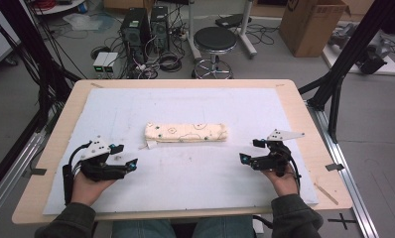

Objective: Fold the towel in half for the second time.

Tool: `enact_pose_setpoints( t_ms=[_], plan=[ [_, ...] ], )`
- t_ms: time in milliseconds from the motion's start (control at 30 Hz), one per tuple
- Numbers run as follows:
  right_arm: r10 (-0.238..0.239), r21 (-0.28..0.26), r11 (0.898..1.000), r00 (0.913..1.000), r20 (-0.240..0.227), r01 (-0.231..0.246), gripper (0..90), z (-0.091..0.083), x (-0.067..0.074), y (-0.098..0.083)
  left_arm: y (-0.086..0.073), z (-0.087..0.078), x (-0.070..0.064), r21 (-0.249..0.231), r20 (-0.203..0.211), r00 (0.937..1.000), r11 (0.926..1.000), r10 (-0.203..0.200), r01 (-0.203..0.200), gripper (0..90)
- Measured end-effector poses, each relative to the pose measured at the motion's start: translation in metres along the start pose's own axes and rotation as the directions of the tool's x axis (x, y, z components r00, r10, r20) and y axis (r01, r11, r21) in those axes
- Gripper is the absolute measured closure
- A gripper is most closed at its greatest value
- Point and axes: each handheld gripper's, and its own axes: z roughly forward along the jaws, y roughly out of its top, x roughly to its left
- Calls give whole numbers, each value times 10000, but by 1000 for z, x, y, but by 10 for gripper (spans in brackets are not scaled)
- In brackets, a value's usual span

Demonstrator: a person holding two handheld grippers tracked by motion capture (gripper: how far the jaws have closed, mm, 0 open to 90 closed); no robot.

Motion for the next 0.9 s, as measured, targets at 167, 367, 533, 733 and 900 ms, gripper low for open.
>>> enact_pose_setpoints(
  t_ms=[167, 367, 533, 733, 900],
  plan=[
    [-153, -34, 9999, 9999, 46, 153, 122, -4, 2, -4, -4, -5, -3, 19, -43, 10000, 10000, 72, -72, 264],
    [-220, 5, 9998, 9997, 118, 220, 122, -10, 3, -10, -8, -12, -8, 66, -59, 9999, 9998, 162, -162, 264],
    [-254, 1, 9997, 9995, 178, 254, 122, -16, 4, -15, -14, -15, -9, 231, -142, 9999, 9997, 93, -90, 265],
    [-271, 115, 9996, 9995, 145, 269, 122, -19, 6, -21, -18, -16, -11, 471, -180, 9997, 9988, 152, -143, 265],
    [-249, 136, 9996, 9995, 207, 246, 122, -16, 5, -23, -21, -12, -9, 500, -83, 9999, 9987, -110, 114, 265]
  ],
)
